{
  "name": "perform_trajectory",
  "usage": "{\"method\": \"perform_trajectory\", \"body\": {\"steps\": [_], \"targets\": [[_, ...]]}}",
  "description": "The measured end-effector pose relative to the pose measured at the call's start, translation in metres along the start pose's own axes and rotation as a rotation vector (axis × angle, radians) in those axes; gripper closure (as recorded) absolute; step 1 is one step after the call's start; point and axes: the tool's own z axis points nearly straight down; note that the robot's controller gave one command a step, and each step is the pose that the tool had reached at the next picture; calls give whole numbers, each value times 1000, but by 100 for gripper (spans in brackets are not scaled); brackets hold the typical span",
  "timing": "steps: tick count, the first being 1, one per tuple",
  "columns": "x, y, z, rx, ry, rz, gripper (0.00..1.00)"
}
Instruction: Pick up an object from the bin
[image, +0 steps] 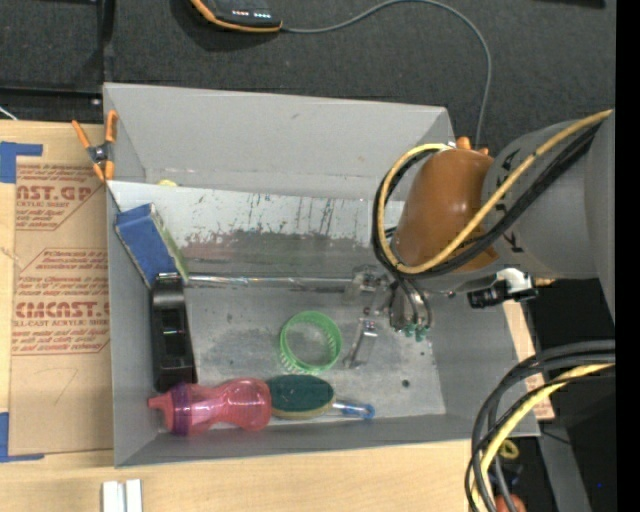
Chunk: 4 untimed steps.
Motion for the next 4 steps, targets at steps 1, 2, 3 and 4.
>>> {"method": "perform_trajectory", "body": {"steps": [1, 2, 3, 4], "targets": [[0, 0, 0, 0, 0, 0, 0], [24, 65, 62, -1, -15, -71, 0], [24, 65, 62, -1, -15, -71, 100], [24, 65, 62, -1, -15, -71, 100]]}}
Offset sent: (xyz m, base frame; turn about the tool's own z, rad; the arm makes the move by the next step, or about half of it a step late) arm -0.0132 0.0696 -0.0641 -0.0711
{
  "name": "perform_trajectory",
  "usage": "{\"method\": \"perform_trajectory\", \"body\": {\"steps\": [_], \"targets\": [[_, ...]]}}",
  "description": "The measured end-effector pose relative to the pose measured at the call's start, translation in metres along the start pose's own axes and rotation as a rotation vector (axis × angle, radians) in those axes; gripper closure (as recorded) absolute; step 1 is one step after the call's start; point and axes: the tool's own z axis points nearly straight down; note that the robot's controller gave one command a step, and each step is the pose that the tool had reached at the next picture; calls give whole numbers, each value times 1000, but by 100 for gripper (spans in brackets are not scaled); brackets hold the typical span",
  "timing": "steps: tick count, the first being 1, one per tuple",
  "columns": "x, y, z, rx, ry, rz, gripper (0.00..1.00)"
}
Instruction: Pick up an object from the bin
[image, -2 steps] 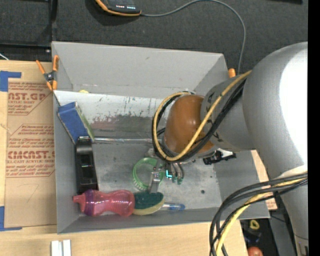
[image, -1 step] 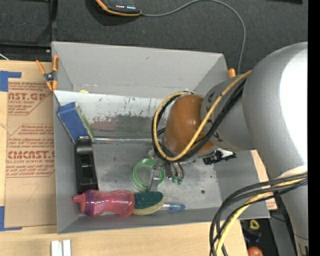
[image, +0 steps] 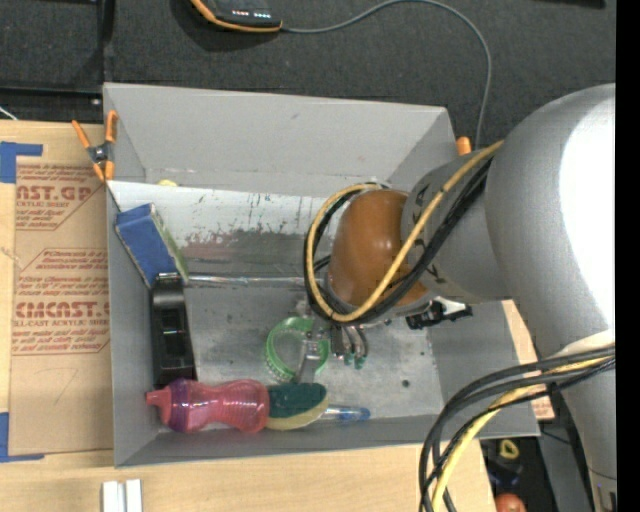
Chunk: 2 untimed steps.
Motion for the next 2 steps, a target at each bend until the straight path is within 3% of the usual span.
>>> {"method": "perform_trajectory", "body": {"steps": [2], "targets": [[0, -2, -1, -1, 0, -40, 100]]}}
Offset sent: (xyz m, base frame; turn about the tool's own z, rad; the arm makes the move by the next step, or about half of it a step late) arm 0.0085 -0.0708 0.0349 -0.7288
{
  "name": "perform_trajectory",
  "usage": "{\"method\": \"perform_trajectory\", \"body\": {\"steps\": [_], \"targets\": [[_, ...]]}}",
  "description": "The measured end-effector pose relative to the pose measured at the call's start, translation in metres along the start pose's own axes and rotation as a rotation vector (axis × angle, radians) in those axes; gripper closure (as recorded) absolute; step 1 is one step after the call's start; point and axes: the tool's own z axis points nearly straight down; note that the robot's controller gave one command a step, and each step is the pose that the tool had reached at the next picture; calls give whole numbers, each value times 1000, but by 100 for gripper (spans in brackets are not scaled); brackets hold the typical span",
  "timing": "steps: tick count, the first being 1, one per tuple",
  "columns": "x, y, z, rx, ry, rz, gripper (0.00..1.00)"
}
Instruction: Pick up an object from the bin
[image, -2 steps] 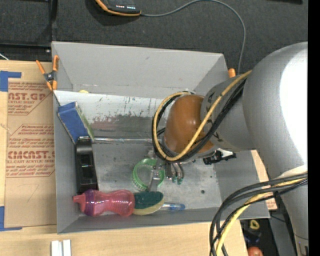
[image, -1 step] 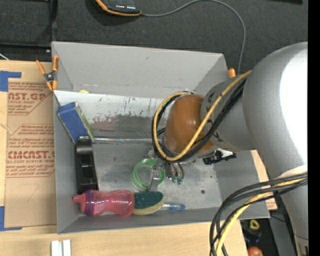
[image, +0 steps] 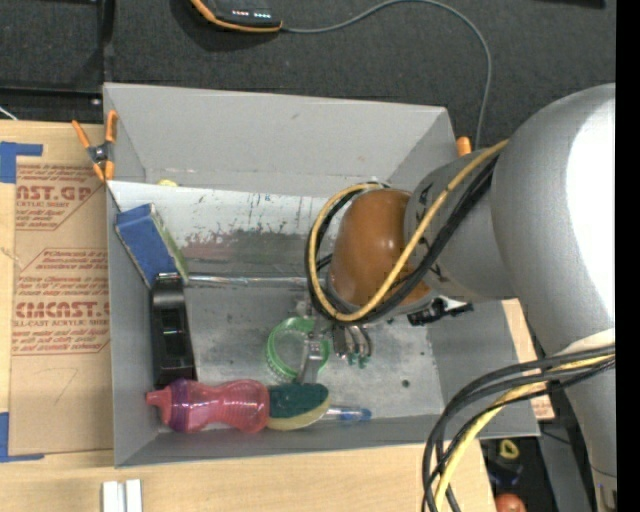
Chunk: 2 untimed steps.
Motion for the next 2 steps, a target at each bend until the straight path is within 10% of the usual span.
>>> {"method": "perform_trajectory", "body": {"steps": [2], "targets": [[-1, 22, 2, 1, -12, -869, 100]]}}
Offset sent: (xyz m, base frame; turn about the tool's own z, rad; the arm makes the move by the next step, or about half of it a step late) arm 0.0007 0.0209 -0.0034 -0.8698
